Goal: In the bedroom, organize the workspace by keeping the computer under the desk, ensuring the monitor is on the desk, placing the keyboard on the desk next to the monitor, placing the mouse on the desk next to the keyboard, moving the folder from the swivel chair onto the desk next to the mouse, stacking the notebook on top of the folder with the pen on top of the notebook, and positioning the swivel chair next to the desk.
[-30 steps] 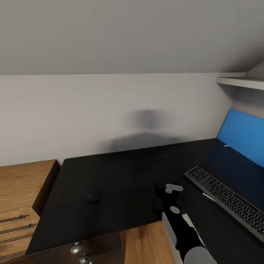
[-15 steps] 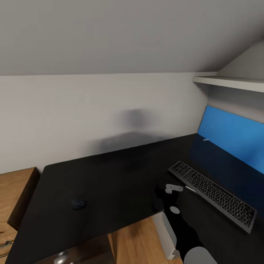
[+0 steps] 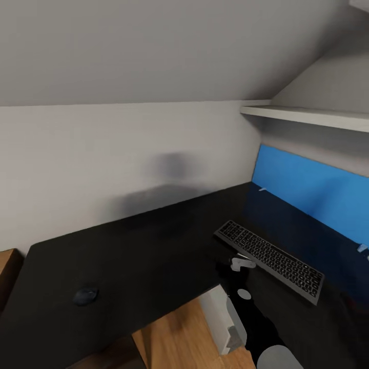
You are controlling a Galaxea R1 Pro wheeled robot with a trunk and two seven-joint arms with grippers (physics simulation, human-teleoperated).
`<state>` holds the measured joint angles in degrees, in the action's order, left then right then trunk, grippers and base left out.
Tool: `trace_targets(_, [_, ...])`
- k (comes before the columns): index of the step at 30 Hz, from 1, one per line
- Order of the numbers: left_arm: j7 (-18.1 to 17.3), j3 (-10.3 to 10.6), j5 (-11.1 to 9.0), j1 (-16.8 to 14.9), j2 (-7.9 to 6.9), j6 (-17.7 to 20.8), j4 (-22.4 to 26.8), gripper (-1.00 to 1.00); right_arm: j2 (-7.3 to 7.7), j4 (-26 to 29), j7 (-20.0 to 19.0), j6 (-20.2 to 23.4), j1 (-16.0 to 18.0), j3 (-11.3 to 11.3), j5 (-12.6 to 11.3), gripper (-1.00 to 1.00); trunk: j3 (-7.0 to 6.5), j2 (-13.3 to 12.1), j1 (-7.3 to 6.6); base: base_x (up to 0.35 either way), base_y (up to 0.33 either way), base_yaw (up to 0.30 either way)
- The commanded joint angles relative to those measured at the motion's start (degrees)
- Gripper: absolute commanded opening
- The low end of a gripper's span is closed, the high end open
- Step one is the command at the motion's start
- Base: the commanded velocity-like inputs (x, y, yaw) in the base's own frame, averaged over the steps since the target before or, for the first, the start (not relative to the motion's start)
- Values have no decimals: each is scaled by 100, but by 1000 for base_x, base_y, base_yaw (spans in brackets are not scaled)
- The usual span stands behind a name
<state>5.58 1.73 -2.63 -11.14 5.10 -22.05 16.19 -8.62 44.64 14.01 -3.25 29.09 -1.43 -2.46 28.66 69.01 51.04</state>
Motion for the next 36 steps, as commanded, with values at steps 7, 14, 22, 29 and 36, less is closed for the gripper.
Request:
trace_targets(7, [22, 20, -27, -2, -1, -19, -2, 100, 1, -17, 24, -24, 5, -15, -26, 100, 5, 3, 0, 0, 0, -266])
trace_targets(14, [22, 20, -27, -2, -1, -19, -2, 100, 1, -31, 23, -26, 5, -15, -26, 100, 5, 3, 0, 0, 0, -265])
trace_targets(22, [22, 20, -27, -2, -1, -19, -3, 100, 1, -34, 23, -34, 2, -15, -26, 100, 5, 3, 0, 0, 0, -264])
trace_targets(29, [22, 20, -27, -2, -1, -19, -4, 100, 1, -43, 17, -35, 2, -15, -26, 100, 5, 3, 0, 0, 0, -246])
trace_targets(36, [22, 20, -27, -2, -1, -19, -4, 100, 1, -68, 15, -36, 3, -15, -26, 100, 5, 3, 0, 0, 0, -222])
